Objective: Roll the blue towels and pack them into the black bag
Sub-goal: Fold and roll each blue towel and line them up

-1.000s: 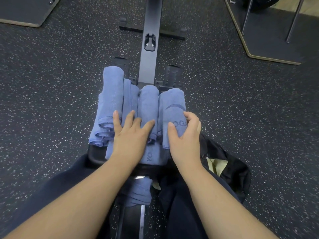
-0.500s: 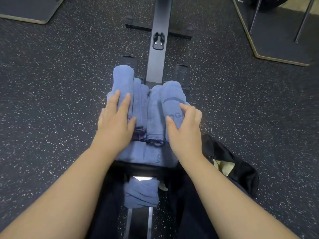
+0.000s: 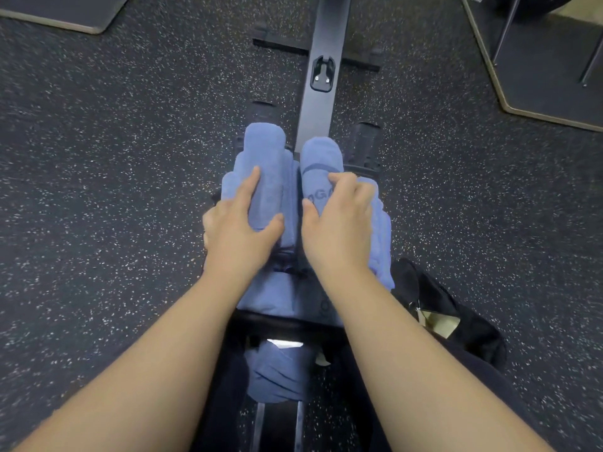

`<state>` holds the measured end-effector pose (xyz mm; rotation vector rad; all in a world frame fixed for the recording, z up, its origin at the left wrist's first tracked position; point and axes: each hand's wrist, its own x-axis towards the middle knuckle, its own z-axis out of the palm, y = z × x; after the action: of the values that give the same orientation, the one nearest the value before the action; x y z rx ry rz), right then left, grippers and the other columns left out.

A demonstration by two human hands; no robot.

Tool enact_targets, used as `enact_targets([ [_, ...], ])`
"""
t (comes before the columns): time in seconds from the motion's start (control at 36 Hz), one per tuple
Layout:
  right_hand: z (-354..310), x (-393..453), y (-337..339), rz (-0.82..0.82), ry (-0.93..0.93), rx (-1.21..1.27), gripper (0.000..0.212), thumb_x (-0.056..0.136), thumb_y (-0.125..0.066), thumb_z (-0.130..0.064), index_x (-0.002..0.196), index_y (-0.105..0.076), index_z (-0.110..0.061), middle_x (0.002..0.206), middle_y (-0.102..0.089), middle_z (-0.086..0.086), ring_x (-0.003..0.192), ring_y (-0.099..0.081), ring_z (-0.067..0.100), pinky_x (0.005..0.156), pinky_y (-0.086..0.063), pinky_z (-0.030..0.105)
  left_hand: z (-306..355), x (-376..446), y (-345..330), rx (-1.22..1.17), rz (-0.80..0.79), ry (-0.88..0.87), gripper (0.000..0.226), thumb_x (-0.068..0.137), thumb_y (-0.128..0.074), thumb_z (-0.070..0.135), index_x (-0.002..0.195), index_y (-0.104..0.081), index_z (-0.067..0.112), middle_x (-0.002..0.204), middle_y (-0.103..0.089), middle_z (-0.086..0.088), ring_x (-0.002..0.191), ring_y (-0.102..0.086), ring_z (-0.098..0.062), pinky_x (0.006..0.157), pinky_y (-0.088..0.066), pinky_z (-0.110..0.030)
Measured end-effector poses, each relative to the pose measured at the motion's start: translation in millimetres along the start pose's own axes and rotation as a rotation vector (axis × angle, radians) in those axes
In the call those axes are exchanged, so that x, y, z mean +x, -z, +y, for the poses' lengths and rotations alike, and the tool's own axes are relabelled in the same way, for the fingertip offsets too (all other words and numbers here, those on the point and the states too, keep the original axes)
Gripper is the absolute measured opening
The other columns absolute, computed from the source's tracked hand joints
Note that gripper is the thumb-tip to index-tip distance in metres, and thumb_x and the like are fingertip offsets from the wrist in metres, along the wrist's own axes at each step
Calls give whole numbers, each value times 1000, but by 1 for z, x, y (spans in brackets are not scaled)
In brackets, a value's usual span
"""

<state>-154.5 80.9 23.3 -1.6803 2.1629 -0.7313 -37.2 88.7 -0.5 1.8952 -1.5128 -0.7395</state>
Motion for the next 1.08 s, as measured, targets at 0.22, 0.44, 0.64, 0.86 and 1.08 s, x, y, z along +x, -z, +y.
enact_targets([
  [0.22, -12, 0, -4, 27, 1, -54, 44, 89, -62, -28, 125, -41, -16, 128, -38, 9, 112, -47, 32, 92, -40, 42, 4, -3, 0, -77, 0, 64, 69, 69, -48, 40, 137, -38, 49, 118, -48, -8, 114, -38, -30, 102, -31, -38],
  [0.44, -17, -2, -11, 38, 0, 1, 46, 89, -63, -29, 127, -41, -14, 127, -38, 11, 112, -47, 33, 92, -41, 42, 6, -1, -4, -113, 33, 76, 60, 82, -62, 27, 133, -42, 50, 116, -46, -8, 114, -37, -29, 105, -34, -47],
  [0.64, -11, -5, -23, -36, -2, -10, 49, 93, -56, -34, 132, -39, -10, 130, -38, 13, 116, -44, 33, 94, -32, 35, 5, 2, -3, -146, -34, 92, 59, 75, -58, 51, 130, -40, 61, 107, -41, -1, 117, -34, -25, 107, -31, -45],
  [0.86, -1, 1, -13, -143, 11, 207, 43, 98, -49, -29, 135, -39, -10, 136, -36, 13, 121, -40, 25, 94, -28, 23, -4, 7, 1, -225, -104, 74, 39, 77, -35, 54, 109, -29, 74, 103, -37, 2, 118, -32, -25, 111, -23, -39],
  [1.08, 5, 1, -23, -78, 1, 295, 38, 98, -49, -25, 132, -42, -8, 131, -40, 13, 120, -38, 22, 93, -25, 17, -7, 7, 1, -210, -112, 44, 42, 80, -36, 45, 109, -30, 74, 91, -35, 15, 116, -32, -24, 111, -24, -45],
])
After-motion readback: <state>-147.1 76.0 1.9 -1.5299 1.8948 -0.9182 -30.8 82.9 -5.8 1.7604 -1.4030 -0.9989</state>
